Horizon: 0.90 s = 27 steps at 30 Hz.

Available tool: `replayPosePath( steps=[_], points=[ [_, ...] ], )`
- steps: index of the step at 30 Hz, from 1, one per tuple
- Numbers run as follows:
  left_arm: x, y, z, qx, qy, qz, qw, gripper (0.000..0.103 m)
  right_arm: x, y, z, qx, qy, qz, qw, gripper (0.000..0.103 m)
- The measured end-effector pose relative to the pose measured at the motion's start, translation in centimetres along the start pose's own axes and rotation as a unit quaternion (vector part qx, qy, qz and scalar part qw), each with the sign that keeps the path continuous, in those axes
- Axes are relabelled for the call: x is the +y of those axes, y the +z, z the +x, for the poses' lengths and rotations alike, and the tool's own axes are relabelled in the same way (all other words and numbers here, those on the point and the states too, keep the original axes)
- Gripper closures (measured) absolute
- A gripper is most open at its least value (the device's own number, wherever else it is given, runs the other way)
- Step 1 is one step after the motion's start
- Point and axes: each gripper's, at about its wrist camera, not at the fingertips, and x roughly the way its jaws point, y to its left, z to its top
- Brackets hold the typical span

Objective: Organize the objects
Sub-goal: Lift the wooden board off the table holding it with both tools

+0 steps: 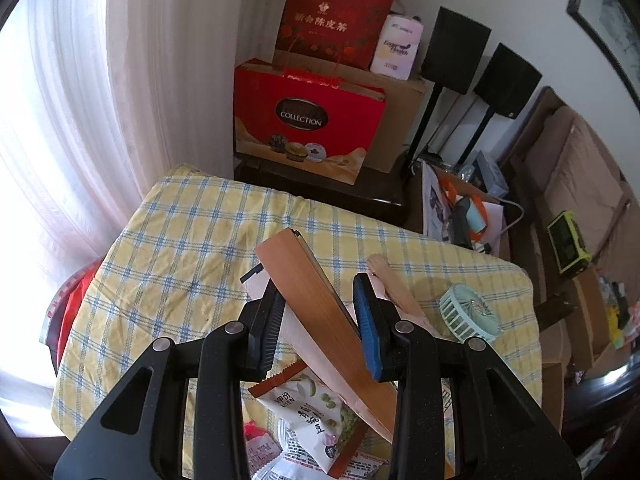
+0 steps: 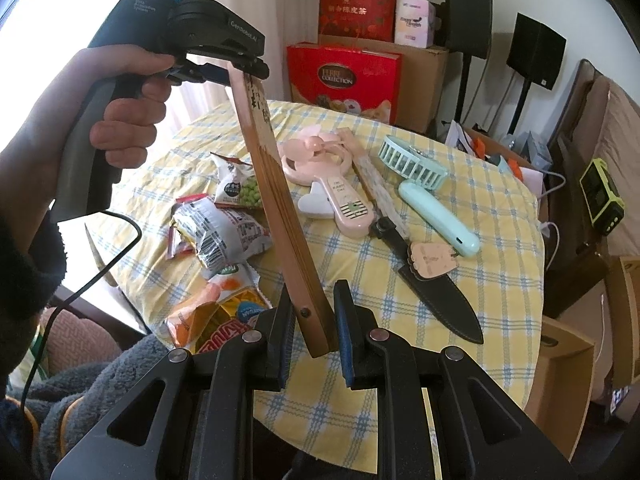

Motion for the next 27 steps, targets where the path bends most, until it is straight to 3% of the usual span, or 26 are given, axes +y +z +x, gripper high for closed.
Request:
replayPosePath(
  steps=[27],
  points=[
    [-0.6,0.2,-3.3,-0.019,-0.007,0.008,0.9998,0.071,0.5,0.0,-2.6,-0.016,-0.005,0.003,1.0,0.085]
  ],
)
